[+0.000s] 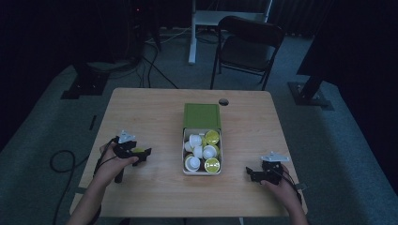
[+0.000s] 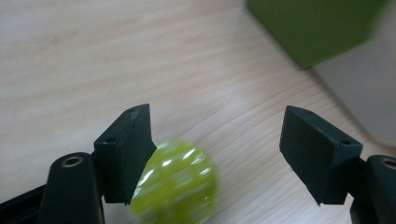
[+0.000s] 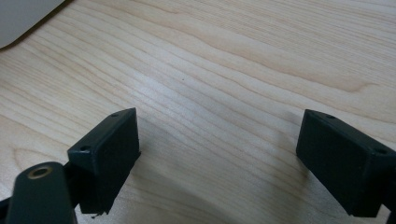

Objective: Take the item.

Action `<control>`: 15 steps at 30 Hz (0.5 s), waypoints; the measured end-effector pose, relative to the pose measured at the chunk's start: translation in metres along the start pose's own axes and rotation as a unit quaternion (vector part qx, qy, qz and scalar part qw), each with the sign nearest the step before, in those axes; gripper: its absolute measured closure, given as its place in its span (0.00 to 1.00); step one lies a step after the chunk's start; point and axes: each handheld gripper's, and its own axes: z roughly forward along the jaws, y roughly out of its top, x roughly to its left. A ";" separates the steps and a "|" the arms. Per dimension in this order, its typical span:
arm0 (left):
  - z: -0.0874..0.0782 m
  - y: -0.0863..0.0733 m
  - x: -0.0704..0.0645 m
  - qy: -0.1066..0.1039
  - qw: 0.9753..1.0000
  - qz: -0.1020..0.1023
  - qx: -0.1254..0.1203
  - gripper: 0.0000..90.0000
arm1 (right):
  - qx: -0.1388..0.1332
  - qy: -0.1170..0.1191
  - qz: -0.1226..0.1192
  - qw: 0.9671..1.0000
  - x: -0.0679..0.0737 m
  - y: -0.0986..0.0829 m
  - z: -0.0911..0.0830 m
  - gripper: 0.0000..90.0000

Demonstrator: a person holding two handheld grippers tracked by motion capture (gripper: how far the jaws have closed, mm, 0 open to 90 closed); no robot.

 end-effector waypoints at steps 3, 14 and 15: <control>-0.001 0.003 -0.007 -0.029 0.999 0.006 -0.018 0.29 | 0.000 0.000 0.000 1.000 0.000 0.000 0.000 0.14; 0.006 0.000 -0.028 -0.078 0.996 0.040 -0.022 0.29 | 0.000 0.000 0.000 1.000 0.000 0.000 0.000 0.14; 0.007 -0.001 -0.030 -0.079 0.996 0.043 -0.020 0.29 | 0.000 0.000 0.000 1.000 0.000 0.000 0.000 0.14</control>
